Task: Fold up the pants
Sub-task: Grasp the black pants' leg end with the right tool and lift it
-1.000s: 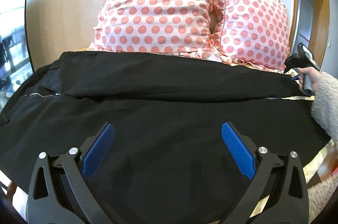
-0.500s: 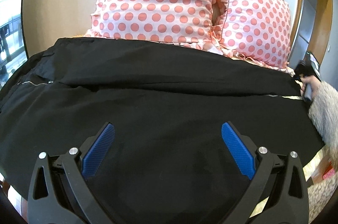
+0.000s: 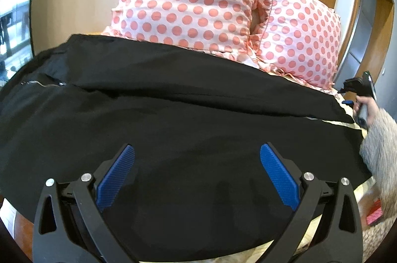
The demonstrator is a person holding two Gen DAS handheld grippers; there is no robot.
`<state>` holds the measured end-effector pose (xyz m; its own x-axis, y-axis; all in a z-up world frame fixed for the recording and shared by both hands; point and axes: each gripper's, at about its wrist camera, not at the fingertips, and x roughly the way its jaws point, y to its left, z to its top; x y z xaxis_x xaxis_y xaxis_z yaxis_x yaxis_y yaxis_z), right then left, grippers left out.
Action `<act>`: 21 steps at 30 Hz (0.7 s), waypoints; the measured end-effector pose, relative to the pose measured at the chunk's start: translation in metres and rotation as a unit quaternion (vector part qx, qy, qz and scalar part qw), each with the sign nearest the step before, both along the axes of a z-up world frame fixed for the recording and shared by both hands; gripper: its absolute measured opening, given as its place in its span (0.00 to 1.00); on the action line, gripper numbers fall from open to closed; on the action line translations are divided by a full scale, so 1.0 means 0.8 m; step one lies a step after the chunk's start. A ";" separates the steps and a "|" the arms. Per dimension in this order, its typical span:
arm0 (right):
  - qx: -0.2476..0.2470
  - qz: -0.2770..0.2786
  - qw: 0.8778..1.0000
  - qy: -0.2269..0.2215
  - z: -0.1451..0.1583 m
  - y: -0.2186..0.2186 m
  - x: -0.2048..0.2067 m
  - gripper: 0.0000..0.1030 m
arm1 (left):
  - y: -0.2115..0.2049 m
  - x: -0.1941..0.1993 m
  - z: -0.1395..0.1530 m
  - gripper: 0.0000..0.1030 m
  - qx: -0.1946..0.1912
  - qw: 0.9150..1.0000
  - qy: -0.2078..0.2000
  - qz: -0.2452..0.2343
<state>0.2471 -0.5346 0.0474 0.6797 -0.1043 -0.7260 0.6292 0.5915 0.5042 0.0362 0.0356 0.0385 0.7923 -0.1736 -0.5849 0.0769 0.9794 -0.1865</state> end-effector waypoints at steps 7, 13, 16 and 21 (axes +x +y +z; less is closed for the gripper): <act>-0.072 -0.050 0.992 0.092 -0.021 0.004 0.098 0.38 | 0.003 0.016 -0.003 0.98 0.018 1.000 0.009 0.012; -0.096 -0.062 0.991 0.074 -0.035 -0.001 0.075 0.03 | 0.006 0.017 -0.008 0.98 0.013 1.000 0.012 0.007; -0.056 -0.061 0.996 0.020 -0.033 -0.013 0.032 0.03 | 0.010 0.013 -0.008 0.98 0.004 1.000 0.010 0.005; -0.038 -0.042 0.994 -0.093 0.005 0.002 -0.072 0.03 | 0.014 0.003 -0.004 0.98 -0.012 1.000 0.002 -0.001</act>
